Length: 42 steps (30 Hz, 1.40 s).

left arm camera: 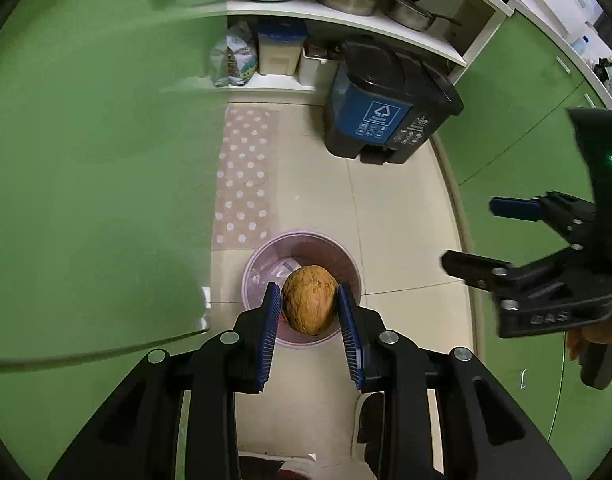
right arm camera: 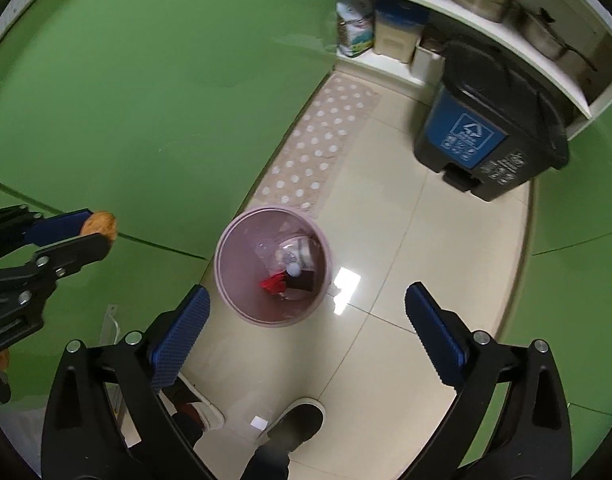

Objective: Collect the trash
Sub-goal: 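Swing both tools back toward the mat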

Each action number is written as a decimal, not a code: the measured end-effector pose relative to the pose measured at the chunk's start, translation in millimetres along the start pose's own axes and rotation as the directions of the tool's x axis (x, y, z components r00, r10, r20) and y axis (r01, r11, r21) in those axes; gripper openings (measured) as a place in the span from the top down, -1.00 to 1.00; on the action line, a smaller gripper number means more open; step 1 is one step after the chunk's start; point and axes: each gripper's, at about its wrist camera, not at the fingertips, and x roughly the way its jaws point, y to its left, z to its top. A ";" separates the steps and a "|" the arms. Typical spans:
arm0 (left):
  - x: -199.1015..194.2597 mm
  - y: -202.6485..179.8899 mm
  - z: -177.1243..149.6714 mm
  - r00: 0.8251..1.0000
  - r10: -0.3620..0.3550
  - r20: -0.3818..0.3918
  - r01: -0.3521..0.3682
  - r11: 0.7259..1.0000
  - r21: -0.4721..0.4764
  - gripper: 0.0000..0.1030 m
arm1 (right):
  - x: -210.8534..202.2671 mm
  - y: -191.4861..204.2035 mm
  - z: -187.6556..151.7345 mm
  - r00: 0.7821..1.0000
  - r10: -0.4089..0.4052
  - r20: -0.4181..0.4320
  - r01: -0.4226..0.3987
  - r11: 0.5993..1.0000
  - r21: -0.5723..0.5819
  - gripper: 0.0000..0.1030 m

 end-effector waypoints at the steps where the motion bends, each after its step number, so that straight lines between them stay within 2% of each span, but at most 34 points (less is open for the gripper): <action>1: 1.0 -1.6 1.8 1.000 -0.004 0.000 0.004 1.000 0.003 0.42 | -4.9 -4.2 -1.9 1.000 -0.002 0.006 0.002 1.000 0.007 -0.88; 5: 3.6 -7.9 9.0 1.000 -0.013 0.004 0.013 1.000 0.018 0.39 | -17.3 -15.4 -6.9 1.000 -0.006 0.022 0.006 0.999 0.037 -0.88; 7: 4.8 -11.1 11.9 1.000 -0.004 0.008 0.003 1.000 0.023 -0.09 | -23.7 -21.2 -9.4 0.999 -0.006 0.033 0.004 0.998 0.060 -0.88; 8: 4.4 -11.5 12.8 1.000 0.005 0.020 -0.005 1.000 0.024 -0.66 | -25.7 -23.2 -10.2 0.999 -0.004 0.036 0.002 0.998 0.070 -0.88; 9: 3.0 -12.4 13.3 0.999 0.016 0.046 -0.017 1.000 0.024 -0.83 | -27.2 -24.3 -10.6 0.999 -0.003 0.039 0.000 0.997 0.077 -0.88; 20: 8.4 -7.6 11.7 0.998 0.060 -0.001 -0.060 0.998 0.015 -0.86 | -30.9 -20.8 -14.1 0.999 -0.002 0.044 -0.001 0.997 0.081 -0.90; 26: -7.5 -10.7 10.0 0.998 0.058 0.007 -0.058 0.998 0.007 -0.86 | -42.0 -12.8 -15.9 0.999 0.001 0.046 -0.004 0.997 0.076 -0.90; 33: -67.6 -26.5 7.6 0.998 0.035 0.046 -0.035 0.999 0.003 -0.86 | -96.3 2.3 -17.2 0.998 -0.017 0.062 0.013 0.998 0.057 -0.90; 38: -128.3 -34.0 4.0 0.995 0.050 0.082 -0.050 0.999 -0.001 -0.86 | -163.3 19.9 -20.0 0.996 -0.037 0.081 0.035 0.999 0.026 -0.92; 42: -188.0 -34.2 -2.4 0.989 0.089 0.116 -0.087 0.996 -0.018 -0.86 | -211.0 39.7 -23.0 0.995 -0.033 0.098 0.035 0.999 -0.017 -0.94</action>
